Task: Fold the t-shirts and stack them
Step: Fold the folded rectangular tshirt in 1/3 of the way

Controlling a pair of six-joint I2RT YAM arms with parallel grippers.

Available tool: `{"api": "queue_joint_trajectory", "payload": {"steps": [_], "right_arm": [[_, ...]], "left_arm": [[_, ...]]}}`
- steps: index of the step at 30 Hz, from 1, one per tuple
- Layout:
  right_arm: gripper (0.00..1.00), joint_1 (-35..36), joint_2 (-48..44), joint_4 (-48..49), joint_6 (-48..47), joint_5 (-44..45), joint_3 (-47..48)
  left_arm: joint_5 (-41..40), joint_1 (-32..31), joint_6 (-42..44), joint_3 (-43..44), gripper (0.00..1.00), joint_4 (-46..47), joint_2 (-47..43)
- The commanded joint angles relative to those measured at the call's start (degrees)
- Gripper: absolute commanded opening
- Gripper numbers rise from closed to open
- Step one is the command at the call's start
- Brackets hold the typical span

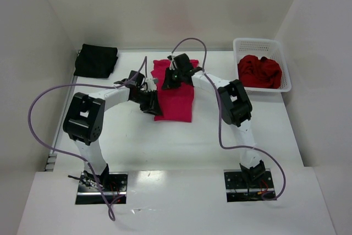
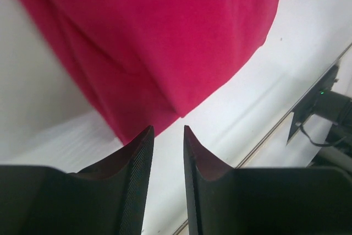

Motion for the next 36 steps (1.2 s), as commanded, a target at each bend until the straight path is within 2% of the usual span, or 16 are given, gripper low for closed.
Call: {"api": "queue_joint_trajectory", "payload": {"steps": [1,5,12,16,30,36], "right_arm": [[0.2,3.0,1.6,-3.3,-1.9,-0.4,4.9],[0.2,3.0,2.8,-3.3,-1.4,0.1,5.0],[0.2,3.0,7.9,-3.3,-1.4,4.2,9.0],[0.2,3.0,9.9,-4.5,-1.4,6.9,11.8],[0.18,-0.8,16.7,-8.4,-2.5,9.6,23.5],[0.18,-1.3,15.0,-9.7,-3.6,9.1,22.2]], "left_arm": [[-3.4,-2.0,-1.2,0.2,0.36,0.4,-0.8],[-7.8,-2.0,-1.9,-1.0,0.35,0.4,-0.8],[-16.3,-3.0,-5.4,-2.0,0.2,-0.3,2.5],[-19.6,-4.5,-6.6,-1.4,0.15,-1.4,3.9],[-30.1,-6.4,-8.0,-1.4,0.1,-6.4,5.0],[-36.8,-5.5,-8.0,-0.4,0.09,-10.6,-0.1]]}}
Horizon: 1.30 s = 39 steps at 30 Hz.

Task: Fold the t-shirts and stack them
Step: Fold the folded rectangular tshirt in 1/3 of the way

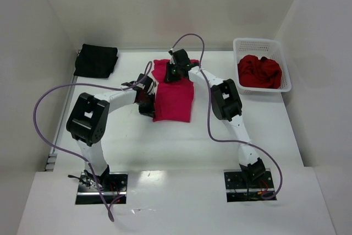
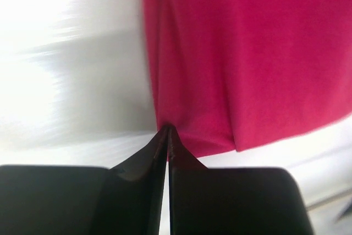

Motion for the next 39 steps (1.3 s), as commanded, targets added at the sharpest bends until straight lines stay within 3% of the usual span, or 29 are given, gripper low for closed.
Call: {"api": "queue_joint_trajectory", "payload": {"steps": [1,4,11,15,18,23,28,32,39], "right_arm": [[0.18,-0.4,-2.0,-2.3,-1.9,1.9,0.3],[0.18,-0.4,-7.0,-1.7,-2.6,2.4,-3.1],[0.18,-0.4,-22.7,1.5,-2.0,2.9,-15.5],[0.21,-0.4,-30.5,0.9,-0.5,1.0,-23.2],[0.2,0.2,-36.0,2.9,0.3,2.0,-31.8],[0.0,2.7,-35.1,-1.2,-1.0,2.0,-36.1],[0.0,6.9,-32.2,-6.0,-1.5,10.3,-35.3],[0.0,7.6,-30.5,-8.6,-1.5,10.8,-34.6],[0.01,7.6,-31.2,-7.9,-1.0,10.1,-38.0]], "left_arm": [[-10.7,1.9,1.6,-0.4,0.09,-7.4,-1.6],[-8.0,3.1,3.4,1.1,0.1,-8.0,-3.4],[-0.5,3.1,4.6,4.2,0.24,-9.1,-8.8],[1.4,3.1,4.6,4.2,0.44,-10.4,-10.8],[4.7,3.1,5.2,0.5,0.48,-9.5,-12.0],[7.2,3.1,4.6,-2.0,0.48,-6.4,-9.7],[5.2,3.1,4.1,-2.0,0.56,-5.7,-7.6],[3.1,3.1,4.1,-2.5,0.62,-4.5,-6.4],[1.5,3.7,4.6,-2.0,0.61,-3.9,-1.5]]}}
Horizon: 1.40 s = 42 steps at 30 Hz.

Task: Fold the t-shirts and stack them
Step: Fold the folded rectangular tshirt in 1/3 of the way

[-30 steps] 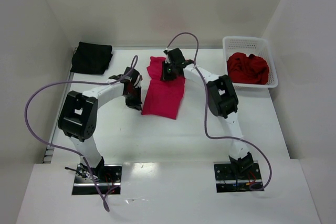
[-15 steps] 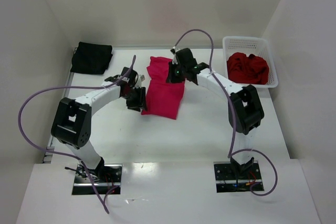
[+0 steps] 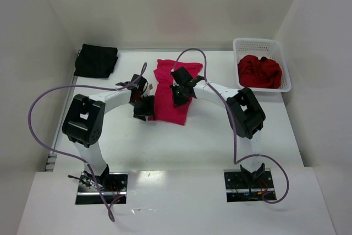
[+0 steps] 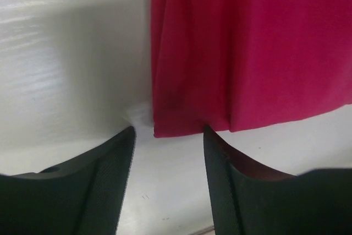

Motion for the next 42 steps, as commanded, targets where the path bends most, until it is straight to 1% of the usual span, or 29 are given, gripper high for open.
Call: {"api": "queue_joint_trajectory", "payload": {"steps": [1,3,4,7,8,11,12,14,25,30,35,39,42], "right_arm": [[0.01,-0.3,-1.3,-0.6,-0.1,1.1,-1.2],[0.01,-0.3,-0.7,0.0,-0.1,1.1,-1.9],[0.01,-0.3,-0.7,0.0,-0.1,1.1,-1.9],[0.0,-0.3,0.7,0.0,-0.7,0.4,-1.9],[0.0,0.2,1.3,0.0,-0.7,0.4,-1.9],[0.0,0.2,2.5,-1.3,-1.9,2.7,-2.4],[0.0,0.2,2.5,-1.9,-1.9,3.5,-2.4],[0.0,0.2,3.1,-2.7,-1.9,6.5,-2.4],[0.0,0.2,5.3,-4.2,-2.5,9.1,-4.1],[0.0,-2.6,3.7,-4.2,-2.5,9.7,-6.8],[0.0,-3.1,3.7,-4.2,-2.5,10.2,-6.8],[0.0,-3.1,3.2,-4.2,-2.5,9.5,-6.8],[0.0,-3.1,1.9,-3.6,-2.5,8.9,-6.3]], "left_arm": [[-0.9,0.4,0.1,0.0,0.6,1.2,1.9],[0.6,0.4,0.1,0.0,0.56,1.7,2.5],[0.6,0.4,0.1,0.0,0.48,2.4,2.5],[1.1,0.4,0.1,0.0,0.36,2.9,3.5],[1.1,0.4,0.1,0.0,0.26,2.9,4.0],[1.7,0.4,0.1,0.0,0.14,3.6,4.1],[1.7,0.4,0.1,0.0,0.07,3.6,4.1],[1.7,0.9,-0.4,0.0,0.01,4.1,4.1],[-9.0,2.7,0.2,1.1,0.0,0.3,3.5],[-12.1,4.4,1.7,1.8,0.0,-1.1,2.4],[-11.3,5.5,4.1,2.3,0.0,-1.1,1.9],[-6.2,5.5,6.2,2.3,0.0,-1.7,1.9],[-0.4,5.5,7.9,2.8,0.06,-4.0,0.2]]}}
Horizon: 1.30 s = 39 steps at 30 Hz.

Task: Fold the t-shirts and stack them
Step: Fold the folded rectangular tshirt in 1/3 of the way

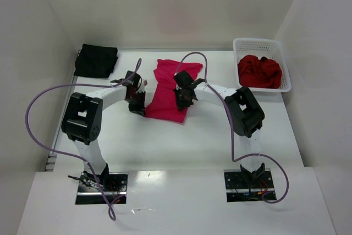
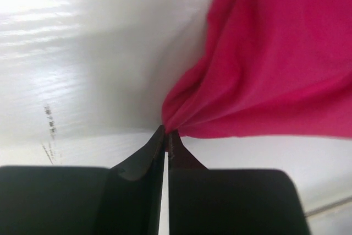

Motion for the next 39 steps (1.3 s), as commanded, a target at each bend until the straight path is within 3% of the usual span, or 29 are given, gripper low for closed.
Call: {"api": "queue_joint_trajectory", "payload": {"steps": [1,2,3,4,6,9,10,17,21,25,27,39], "right_arm": [[0.0,-1.7,0.5,-4.3,-1.8,4.9,-2.6],[0.0,-1.7,0.0,-4.3,-1.8,4.9,-2.1],[0.11,-1.7,0.0,-4.3,-1.8,4.9,-1.3],[0.16,-1.7,-1.2,-4.3,-1.3,4.9,-1.3],[0.25,-1.7,-2.5,-4.3,-1.3,4.4,0.3],[0.27,-1.7,-5.6,-4.3,-0.2,3.1,1.7],[0.32,-1.7,-6.2,-4.3,-0.2,2.5,2.7],[0.48,-2.9,-12.1,-0.3,3.9,1.9,1.5],[0.48,-5.3,-14.4,3.7,6.2,3.9,-2.3],[0.32,-7.5,-12.1,6.0,6.9,3.9,-3.7],[0.26,-8.1,-10.4,6.0,6.9,4.6,-2.6],[0.24,-8.1,-1.4,9.6,5.5,2.0,1.8]], "left_arm": [[4.3,0.9,5.0,0.8,0.1,-5.3,-2.7],[9.4,0.9,5.7,0.8,0.15,-5.3,-4.2],[11.0,0.9,5.7,0.8,0.2,-6.0,-5.0],[12.8,0.9,6.2,0.8,0.37,-6.0,-6.0],[15.1,0.9,6.2,0.8,0.5,-6.6,-9.0],[16.3,1.5,6.2,3.7,0.64,-8.0,-11.0],[16.3,2.0,6.2,4.6,0.65,-8.0,-11.6],[18.2,2.0,4.1,11.4,0.69,-2.8,-6.1],[18.7,2.0,2.4,16.6,0.64,2.0,0.2],[20.7,1.5,2.9,23.4,0.5,3.5,8.8],[19.9,0.9,3.7,25.5,0.48,3.5,10.8],[19.9,0.9,4.8,31.2,0.53,6.0,19.1]]}}
